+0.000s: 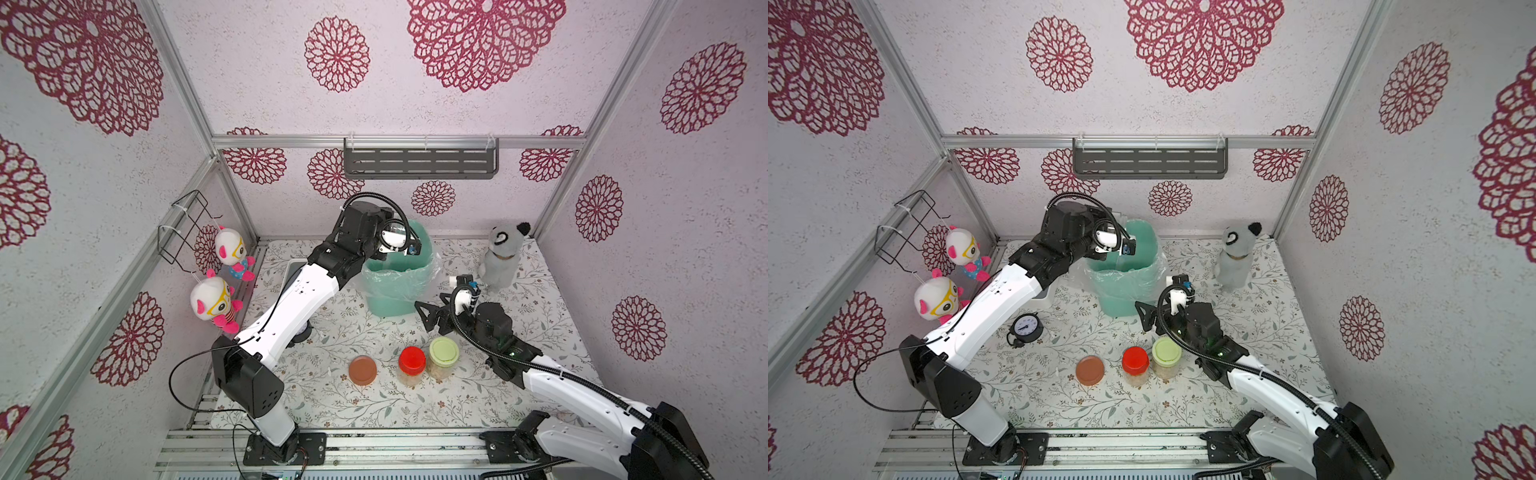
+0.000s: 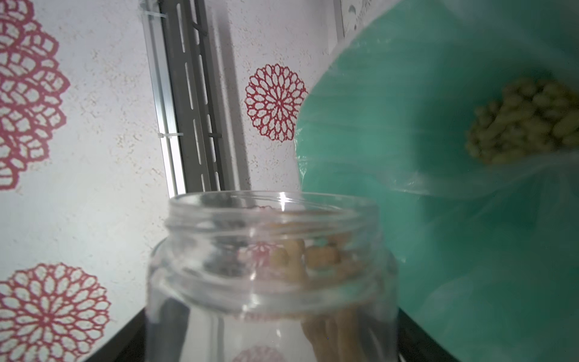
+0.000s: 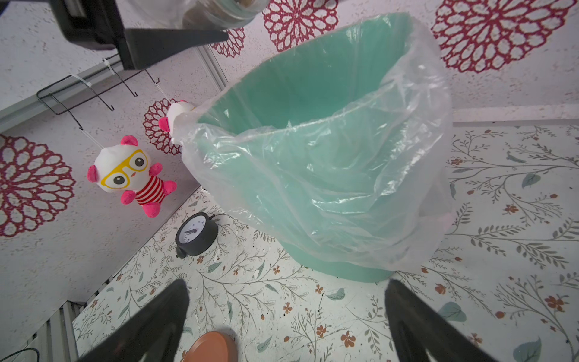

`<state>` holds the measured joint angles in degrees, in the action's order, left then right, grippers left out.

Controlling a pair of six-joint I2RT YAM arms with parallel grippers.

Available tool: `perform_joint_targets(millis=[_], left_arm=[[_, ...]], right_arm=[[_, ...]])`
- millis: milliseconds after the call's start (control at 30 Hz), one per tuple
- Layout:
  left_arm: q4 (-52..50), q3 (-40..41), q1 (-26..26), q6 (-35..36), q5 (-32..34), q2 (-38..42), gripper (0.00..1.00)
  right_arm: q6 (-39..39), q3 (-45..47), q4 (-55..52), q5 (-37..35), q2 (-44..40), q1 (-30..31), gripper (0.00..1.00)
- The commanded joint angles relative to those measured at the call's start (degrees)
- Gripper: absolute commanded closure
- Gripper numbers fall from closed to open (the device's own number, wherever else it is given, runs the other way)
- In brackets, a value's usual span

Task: Empty moldy peanuts from jars
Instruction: Pour the moldy peanuts from the jar into the trash bin.

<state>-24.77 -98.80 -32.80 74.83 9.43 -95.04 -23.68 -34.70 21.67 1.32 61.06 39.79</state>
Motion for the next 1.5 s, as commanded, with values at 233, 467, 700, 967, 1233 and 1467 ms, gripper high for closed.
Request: perform_joint_targets(millis=[233,467,700,967,1233,1467], left_arm=[[28.5,17.0,7.4,-54.3,-15.7,15.1,1.00],[55.1,32.6,12.8,-81.7,-18.4,19.5,1.00],[60.7,36.4,14.6,-88.7,-22.3,19.6,1.00],[26.5,22.5,14.3,-61.2,-24.5,20.3,1.00],[-3.0,0.6,9.0,-22.6,-14.2,12.3,1.00],[-14.5,-13.9,3.3,11.1,1.0,0.6,1.00]], right_arm=[[-1.0,-2.5,1.8,0.6,0.8,-0.2,0.01],[-1.6,-3.5,2.0,1.5,2.0,-0.2,0.01],[-1.7,-4.3,1.1,1.7,2.3,-0.2,0.01],[-1.6,-3.3,1.0,0.8,1.6,-0.2,0.01],[-1.5,-3.1,1.4,1.3,2.0,-0.2,0.01],[-1.0,-1.8,1.6,0.2,0.4,-0.2,0.01]])
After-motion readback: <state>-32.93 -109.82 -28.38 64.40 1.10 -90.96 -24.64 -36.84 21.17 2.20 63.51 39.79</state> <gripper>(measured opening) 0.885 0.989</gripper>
